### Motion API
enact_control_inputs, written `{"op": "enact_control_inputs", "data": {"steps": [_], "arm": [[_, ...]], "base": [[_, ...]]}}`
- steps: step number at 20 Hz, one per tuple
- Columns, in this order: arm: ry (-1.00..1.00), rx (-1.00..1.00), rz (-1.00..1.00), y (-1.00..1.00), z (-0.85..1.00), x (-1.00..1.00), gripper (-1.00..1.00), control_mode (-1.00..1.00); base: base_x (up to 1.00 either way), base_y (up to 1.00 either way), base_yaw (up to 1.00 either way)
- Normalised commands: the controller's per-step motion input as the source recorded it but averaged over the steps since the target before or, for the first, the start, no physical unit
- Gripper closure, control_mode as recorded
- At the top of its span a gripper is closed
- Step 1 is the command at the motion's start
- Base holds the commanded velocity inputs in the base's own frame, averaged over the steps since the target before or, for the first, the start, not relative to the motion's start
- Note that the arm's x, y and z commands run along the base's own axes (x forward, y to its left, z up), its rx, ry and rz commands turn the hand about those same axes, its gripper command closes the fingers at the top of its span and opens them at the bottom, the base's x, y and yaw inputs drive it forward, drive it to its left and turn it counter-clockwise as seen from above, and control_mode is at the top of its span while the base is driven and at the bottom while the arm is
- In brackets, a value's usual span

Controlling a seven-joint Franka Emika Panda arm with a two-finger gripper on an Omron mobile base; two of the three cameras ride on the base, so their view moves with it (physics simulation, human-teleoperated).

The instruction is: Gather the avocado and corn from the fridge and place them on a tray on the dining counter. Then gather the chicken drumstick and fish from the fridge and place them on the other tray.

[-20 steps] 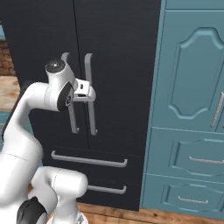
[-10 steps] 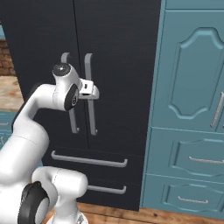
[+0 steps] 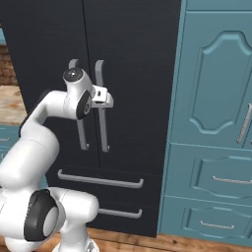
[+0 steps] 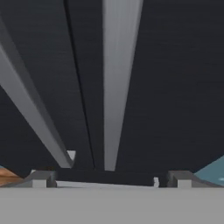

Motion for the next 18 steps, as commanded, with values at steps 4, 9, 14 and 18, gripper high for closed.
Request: {"op": "enact_control_inputs", "data": {"steps": [4, 9, 14, 18], "arm": [[0.00, 0.00, 0.00, 0.00, 0.00, 0.18, -1.00, -1.00], [0.00, 0.00, 0.00, 0.00, 0.00, 0.22, -1.00, -1.00], [-0.01, 0.00, 0.00, 0.01, 0.00, 0.36, -1.00, -1.00], [-0.08, 0.00, 0.00, 0.07, 0.00, 0.27, -1.00, -1.00]], "base": [[0.00, 0.00, 0.00], [0.00, 0.00, 0.00], [0.00, 0.00, 0.00], [0.00, 0.00, 0.00]]}}
